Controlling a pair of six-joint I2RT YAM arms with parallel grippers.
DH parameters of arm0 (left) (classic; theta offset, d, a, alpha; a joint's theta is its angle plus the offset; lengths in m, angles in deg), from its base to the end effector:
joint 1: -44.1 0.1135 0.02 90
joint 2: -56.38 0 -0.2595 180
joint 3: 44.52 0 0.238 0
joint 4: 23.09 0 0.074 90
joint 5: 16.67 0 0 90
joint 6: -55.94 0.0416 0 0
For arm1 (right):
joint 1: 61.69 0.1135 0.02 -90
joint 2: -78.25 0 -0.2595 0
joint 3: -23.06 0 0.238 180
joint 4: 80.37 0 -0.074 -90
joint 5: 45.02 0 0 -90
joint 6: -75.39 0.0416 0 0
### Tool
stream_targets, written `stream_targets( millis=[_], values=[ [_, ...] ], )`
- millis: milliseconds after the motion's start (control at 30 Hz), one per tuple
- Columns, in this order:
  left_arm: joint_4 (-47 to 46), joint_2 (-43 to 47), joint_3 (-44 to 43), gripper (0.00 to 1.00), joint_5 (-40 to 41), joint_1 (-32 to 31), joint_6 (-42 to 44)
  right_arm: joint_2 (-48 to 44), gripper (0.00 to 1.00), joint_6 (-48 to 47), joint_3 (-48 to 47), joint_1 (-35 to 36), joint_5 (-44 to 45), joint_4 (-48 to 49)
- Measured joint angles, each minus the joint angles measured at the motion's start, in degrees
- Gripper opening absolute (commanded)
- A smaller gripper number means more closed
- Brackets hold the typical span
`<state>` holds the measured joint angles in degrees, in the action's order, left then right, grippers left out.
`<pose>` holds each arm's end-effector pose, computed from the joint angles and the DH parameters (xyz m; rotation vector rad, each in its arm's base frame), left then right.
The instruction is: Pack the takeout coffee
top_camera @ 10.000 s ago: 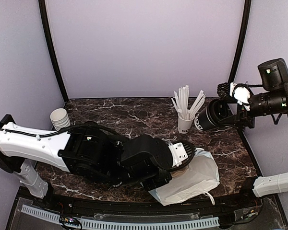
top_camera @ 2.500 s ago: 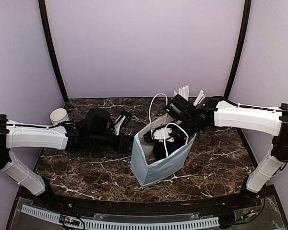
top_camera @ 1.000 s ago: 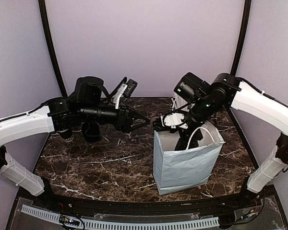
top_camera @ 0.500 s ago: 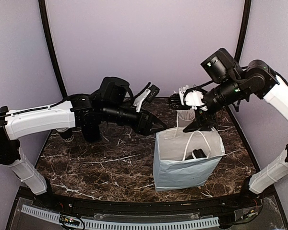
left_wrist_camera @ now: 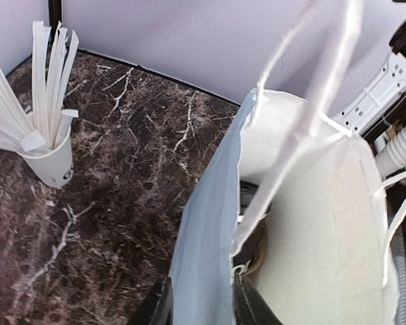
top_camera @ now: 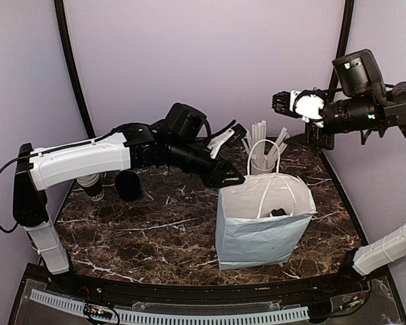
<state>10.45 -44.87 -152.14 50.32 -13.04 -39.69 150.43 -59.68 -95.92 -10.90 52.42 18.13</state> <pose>0.2072 -0.3507 0.3431 1.1853 1.8363 -1.0667 0.1295 0.1502 0.4684 -1.5617 1.5092 -0.0842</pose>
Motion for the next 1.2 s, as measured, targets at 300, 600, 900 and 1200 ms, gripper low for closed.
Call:
stream_targets(
  millis=[300, 600, 900, 1200],
  values=[
    [4.68, -0.17, -2.03, 0.0, 0.85, -0.42, 5.9, -5.53, 0.63, 1.68, 2.45, -12.76, 4.66, 6.67],
    [12.35, 11.26, 3.37, 0.0, 16.11, -0.52, 11.89, -4.92, 0.63, 3.19, 7.06, -18.78, 5.6, 8.72],
    [11.43, 19.23, 12.9, 0.0, 24.74, -2.58, 13.16, -4.83, 0.64, 3.74, 10.01, -21.59, 4.94, 9.18],
    [7.41, 21.33, 16.44, 0.03, 30.14, -12.87, 12.46, -4.44, 0.64, 3.8, 11.23, -22.14, 3.69, 9.16]
  ],
)
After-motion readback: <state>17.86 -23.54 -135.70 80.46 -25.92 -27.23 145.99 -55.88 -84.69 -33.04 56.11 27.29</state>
